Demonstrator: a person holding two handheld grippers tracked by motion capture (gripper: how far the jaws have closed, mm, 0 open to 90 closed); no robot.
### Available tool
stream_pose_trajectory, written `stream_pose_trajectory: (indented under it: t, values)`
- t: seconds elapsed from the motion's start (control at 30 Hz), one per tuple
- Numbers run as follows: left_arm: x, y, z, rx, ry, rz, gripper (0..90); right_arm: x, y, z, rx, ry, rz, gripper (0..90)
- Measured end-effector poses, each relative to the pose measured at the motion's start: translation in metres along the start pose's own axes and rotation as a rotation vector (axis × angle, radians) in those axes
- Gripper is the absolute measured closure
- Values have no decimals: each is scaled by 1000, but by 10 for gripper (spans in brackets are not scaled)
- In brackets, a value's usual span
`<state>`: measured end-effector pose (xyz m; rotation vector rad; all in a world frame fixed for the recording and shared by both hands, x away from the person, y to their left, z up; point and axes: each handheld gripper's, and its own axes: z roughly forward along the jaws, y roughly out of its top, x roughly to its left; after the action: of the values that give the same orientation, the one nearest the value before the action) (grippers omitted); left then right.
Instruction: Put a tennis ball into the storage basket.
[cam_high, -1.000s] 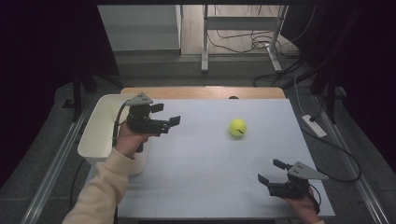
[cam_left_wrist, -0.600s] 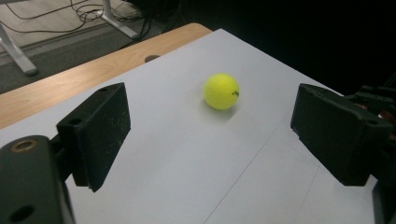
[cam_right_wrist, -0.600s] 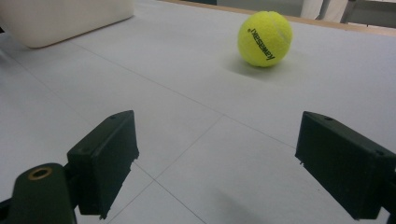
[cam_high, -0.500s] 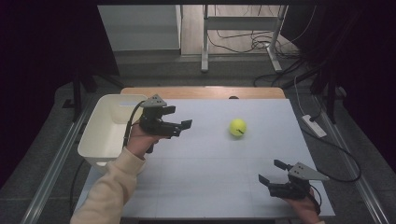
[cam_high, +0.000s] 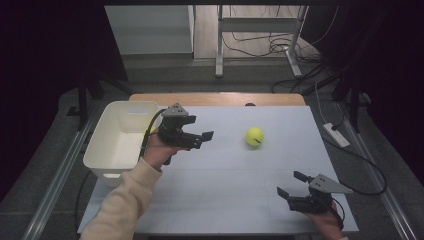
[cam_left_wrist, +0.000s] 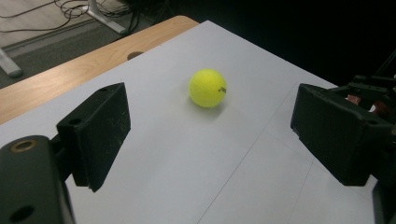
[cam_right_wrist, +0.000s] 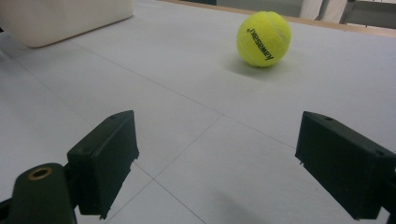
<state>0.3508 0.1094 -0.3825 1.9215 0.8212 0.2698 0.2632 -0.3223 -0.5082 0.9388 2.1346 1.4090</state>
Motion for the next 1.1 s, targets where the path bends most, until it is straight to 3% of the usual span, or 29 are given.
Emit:
stream_pose_trajectory:
  t: [0.63,1.1]
  values:
    - [-6,4,27,42,-29,6,130,0,1,4,0,9,-1,126]
    - [-9,7,59,77,-50,2,131,-1,0,2,-3,7,2,126]
